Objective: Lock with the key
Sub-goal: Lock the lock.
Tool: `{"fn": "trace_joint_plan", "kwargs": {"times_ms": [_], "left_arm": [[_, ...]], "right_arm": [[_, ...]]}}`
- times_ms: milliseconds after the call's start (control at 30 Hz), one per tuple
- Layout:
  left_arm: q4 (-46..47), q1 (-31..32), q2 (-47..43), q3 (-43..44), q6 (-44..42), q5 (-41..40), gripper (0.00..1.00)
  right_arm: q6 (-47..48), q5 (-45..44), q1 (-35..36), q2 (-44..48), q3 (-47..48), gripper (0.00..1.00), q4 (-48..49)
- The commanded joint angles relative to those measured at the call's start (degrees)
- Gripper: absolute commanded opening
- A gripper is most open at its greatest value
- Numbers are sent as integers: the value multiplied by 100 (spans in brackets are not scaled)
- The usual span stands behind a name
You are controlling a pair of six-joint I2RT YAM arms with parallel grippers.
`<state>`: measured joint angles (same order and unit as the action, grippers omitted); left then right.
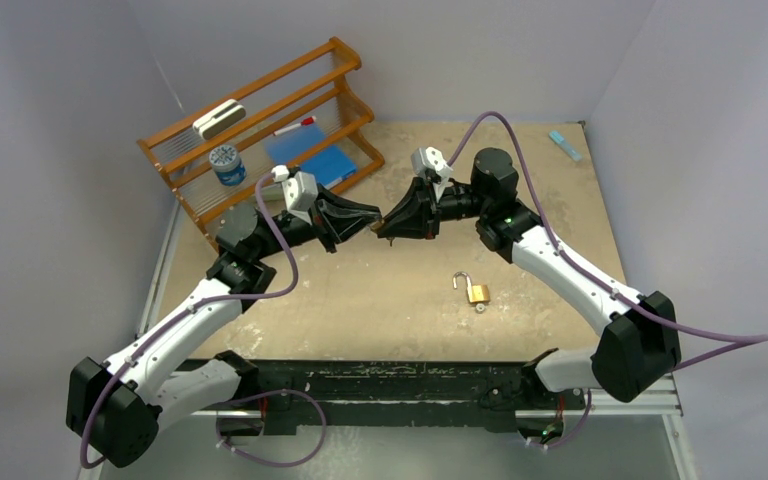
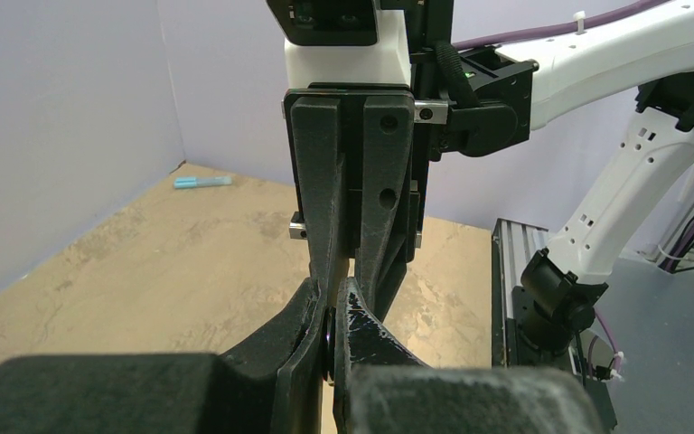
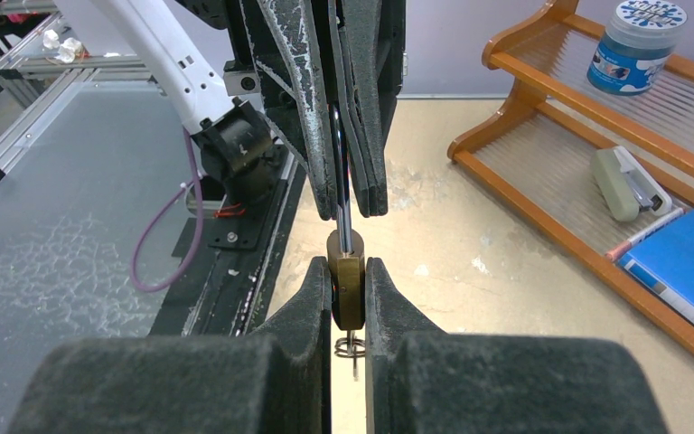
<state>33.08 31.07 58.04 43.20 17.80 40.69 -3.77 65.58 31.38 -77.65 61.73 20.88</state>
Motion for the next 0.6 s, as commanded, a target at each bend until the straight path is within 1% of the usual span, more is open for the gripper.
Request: {"fn": "trace_joint_plan", "kwargs": {"times_ms": [0, 133, 267, 333, 467, 567], "left_arm": [[54, 29, 58, -61, -336, -463, 0], [41, 22, 11, -87, -374, -490, 0], [-226, 22, -145, -97, -637, -673, 0], [-218, 22, -203, -110, -667, -684, 0], [-124, 13, -205, -110, -605, -643, 0], [-116, 13, -273, -143, -627, -637, 0]], "right_arm": [[-93, 41, 169, 13, 208, 0, 251], [-97, 44, 171, 37, 176, 0, 244], [-73, -13, 174, 79, 108, 0, 271], [-66, -15, 128, 91, 73, 0, 276], [-90, 76, -101, 156, -40, 0, 283], [-307, 139, -365, 318, -260, 0, 578]]}}
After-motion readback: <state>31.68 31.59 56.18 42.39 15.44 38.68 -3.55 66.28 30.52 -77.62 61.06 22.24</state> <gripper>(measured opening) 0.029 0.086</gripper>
